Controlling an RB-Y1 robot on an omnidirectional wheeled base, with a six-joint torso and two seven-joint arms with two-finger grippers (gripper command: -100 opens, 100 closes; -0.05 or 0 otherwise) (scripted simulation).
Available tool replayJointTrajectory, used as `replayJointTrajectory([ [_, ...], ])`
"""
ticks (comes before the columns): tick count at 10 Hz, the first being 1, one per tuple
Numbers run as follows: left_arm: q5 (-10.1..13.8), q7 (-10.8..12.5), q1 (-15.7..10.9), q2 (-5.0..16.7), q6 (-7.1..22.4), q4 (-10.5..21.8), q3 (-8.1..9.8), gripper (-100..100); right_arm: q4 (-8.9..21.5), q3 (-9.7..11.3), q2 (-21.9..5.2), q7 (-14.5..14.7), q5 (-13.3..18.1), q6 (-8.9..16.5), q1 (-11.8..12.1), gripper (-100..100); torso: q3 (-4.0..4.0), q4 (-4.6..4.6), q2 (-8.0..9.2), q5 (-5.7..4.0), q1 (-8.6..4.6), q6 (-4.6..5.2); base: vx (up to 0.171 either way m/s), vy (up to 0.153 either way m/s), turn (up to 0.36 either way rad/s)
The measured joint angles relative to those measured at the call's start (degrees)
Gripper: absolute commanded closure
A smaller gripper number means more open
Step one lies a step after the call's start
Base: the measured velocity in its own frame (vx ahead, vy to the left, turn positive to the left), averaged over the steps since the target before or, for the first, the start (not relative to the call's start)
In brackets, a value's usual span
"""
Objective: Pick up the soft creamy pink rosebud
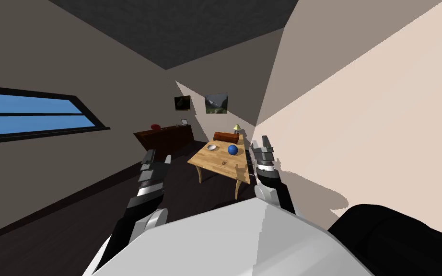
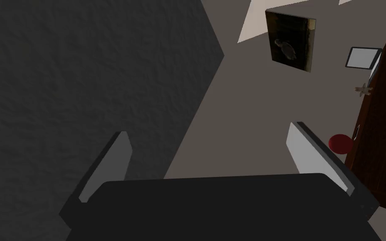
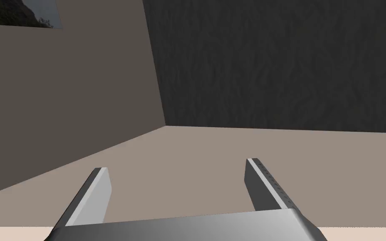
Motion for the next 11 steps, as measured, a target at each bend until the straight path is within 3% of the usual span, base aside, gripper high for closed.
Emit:
replayJointTrajectory([
  [6,0.0,0.0,0.0,0.0,0.0,0.0,0.00,0,4.4,0.1,-8.3,3.4,5.1,5.3,1.2,-100,0.01,0.00,0.02,-0.01,-0.04,-0.01,-0.007,-0.003,0.139],
  [9,0.0,0.0,0.0,0.0,0.0,0.0,0.00,0,7.9,1.3,-12.9,6.8,9.6,10.4,1.4,-100,0.00,0.00,0.00,-0.02,-0.06,-0.03,-0.006,-0.010,0.197],
  [11,0.0,0.0,0.0,0.0,0.0,0.0,0.00,0,9.8,0.5,-16.1,7.6,10.6,11.1,2.9,-100,0.00,0.00,0.01,-0.01,-0.06,-0.02,-0.005,-0.005,0.265],
])
